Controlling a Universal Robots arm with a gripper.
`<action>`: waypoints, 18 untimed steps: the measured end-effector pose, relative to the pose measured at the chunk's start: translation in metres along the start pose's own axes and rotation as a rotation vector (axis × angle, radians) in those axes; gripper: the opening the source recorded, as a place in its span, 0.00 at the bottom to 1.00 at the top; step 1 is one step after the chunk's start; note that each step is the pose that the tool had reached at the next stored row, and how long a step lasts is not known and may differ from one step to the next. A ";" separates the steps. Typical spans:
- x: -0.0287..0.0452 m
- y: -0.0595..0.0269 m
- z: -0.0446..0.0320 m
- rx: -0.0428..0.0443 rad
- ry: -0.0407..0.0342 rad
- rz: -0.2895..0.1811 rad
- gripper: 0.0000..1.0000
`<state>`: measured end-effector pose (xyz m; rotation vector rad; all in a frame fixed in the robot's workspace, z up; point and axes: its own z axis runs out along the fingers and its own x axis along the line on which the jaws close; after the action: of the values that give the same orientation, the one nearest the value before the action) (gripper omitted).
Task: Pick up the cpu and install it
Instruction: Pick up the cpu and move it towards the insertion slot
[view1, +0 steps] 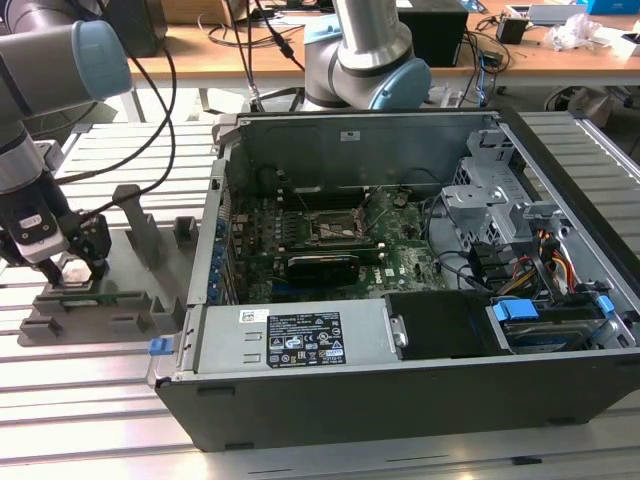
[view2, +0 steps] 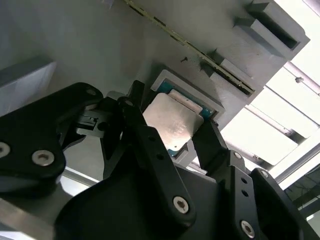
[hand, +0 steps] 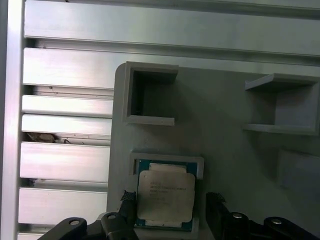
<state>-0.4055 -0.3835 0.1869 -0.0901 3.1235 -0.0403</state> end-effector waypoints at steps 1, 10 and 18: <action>0.0000 0.0000 0.0000 0.0000 -0.0002 0.000 0.66; -0.0002 -0.0004 -0.0125 -0.0055 -0.0009 0.000 0.66; 0.0046 0.0033 -0.0066 -0.0196 -0.0016 0.002 0.66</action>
<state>-0.4105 -0.3804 0.1933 -0.0877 3.1228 -0.0096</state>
